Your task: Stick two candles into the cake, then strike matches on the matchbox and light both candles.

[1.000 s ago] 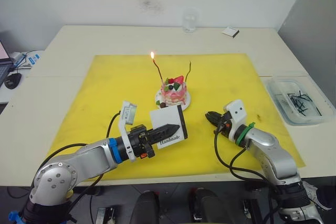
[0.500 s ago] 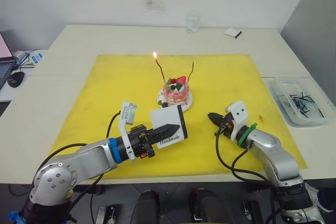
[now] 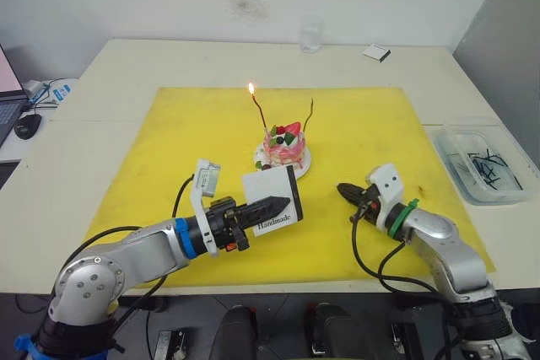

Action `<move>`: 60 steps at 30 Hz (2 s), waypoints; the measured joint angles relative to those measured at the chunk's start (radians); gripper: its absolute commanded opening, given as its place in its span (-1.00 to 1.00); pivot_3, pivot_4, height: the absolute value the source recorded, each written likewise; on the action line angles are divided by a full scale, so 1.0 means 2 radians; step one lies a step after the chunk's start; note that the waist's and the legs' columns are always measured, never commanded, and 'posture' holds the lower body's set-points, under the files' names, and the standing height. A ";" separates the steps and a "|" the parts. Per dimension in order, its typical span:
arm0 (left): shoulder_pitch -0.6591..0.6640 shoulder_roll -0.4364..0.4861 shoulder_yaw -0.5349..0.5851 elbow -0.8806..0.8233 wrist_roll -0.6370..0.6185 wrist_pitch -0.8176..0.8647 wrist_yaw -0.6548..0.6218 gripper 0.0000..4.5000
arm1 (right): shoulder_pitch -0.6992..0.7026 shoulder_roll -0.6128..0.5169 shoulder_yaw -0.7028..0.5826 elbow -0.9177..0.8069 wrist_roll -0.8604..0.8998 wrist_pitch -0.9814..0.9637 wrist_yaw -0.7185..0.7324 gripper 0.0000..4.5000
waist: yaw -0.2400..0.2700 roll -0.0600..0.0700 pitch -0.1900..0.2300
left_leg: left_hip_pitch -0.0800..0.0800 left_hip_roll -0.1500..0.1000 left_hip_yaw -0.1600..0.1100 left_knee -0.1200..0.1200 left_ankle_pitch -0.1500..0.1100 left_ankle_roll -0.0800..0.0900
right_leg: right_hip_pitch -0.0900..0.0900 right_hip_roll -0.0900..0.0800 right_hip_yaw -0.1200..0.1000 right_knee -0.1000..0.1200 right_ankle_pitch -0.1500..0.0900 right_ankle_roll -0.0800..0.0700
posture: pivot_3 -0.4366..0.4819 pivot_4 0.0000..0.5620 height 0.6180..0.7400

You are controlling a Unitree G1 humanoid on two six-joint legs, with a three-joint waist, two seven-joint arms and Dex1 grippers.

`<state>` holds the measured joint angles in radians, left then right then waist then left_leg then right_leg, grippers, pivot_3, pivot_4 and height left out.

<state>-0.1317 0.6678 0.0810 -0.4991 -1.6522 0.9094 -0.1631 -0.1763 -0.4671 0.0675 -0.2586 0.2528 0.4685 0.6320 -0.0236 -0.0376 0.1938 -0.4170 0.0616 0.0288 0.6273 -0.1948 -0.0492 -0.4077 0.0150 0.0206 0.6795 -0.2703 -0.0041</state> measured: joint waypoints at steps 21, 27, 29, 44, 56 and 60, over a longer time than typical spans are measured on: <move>-0.091 -0.062 -0.028 0.078 0.081 0.025 -0.035 -1.00 | -0.143 -0.154 0.047 -0.120 -0.017 -0.051 0.145 -0.99 | -0.001 0.000 0.000 | 0.000 0.000 -0.001 0.000 0.000 0.000 | 0.000 0.001 -0.001 0.000 0.000 0.000 | -0.05 -0.47 1.00; -0.102 -0.075 -0.029 0.082 0.089 0.035 -0.044 -1.00 | -0.165 -0.150 0.058 -0.119 -0.021 -0.057 0.153 -0.99 | -0.001 0.000 0.000 | 0.000 0.000 -0.001 0.000 0.000 0.000 | 0.000 0.001 -0.001 0.000 0.000 0.000 | -0.05 -0.47 1.00; -0.105 -0.077 -0.029 0.089 0.094 0.037 -0.045 -1.00 | -0.169 -0.149 0.062 -0.120 -0.022 -0.057 0.155 -0.99 | -0.001 0.000 0.000 | 0.000 0.000 -0.001 0.000 0.000 0.000 | 0.000 0.001 -0.001 0.000 0.000 0.000 | -0.05 -0.47 1.00; -0.110 -0.083 -0.027 0.094 0.101 0.053 -0.047 -1.00 | -0.172 -0.148 0.075 -0.124 -0.030 -0.063 0.162 -0.99 | -0.001 0.000 0.000 | 0.000 0.000 -0.001 0.000 0.000 0.000 | 0.000 0.000 -0.001 0.000 0.000 0.000 | -0.05 -0.47 1.00; -0.110 -0.085 -0.025 0.093 0.100 0.054 -0.045 -1.00 | -0.180 -0.147 0.077 -0.107 -0.038 -0.064 0.166 -0.99 | -0.001 0.000 0.000 | 0.000 0.000 -0.001 0.001 0.000 0.000 | 0.000 0.000 -0.001 0.000 0.000 0.000 | -0.05 -0.47 1.00; -0.110 -0.085 -0.025 0.093 0.100 0.054 -0.045 -1.00 | -0.185 -0.147 0.080 -0.103 -0.039 -0.064 0.167 -0.99 | -0.001 0.000 0.000 | 0.000 0.000 -0.001 0.001 0.000 0.000 | 0.000 0.000 -0.001 0.000 0.000 0.000 | -0.05 -0.47 1.00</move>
<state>-0.3524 0.4976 0.0317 -0.3124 -1.4518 1.0180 -0.2535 -0.5469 -0.7608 0.2277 -0.4651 0.1745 0.3403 0.9658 -0.0252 -0.0379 0.1939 -0.4177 0.0617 0.0266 0.6283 -0.1947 -0.0493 -0.4074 0.0158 0.0180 0.6801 -0.2704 -0.0041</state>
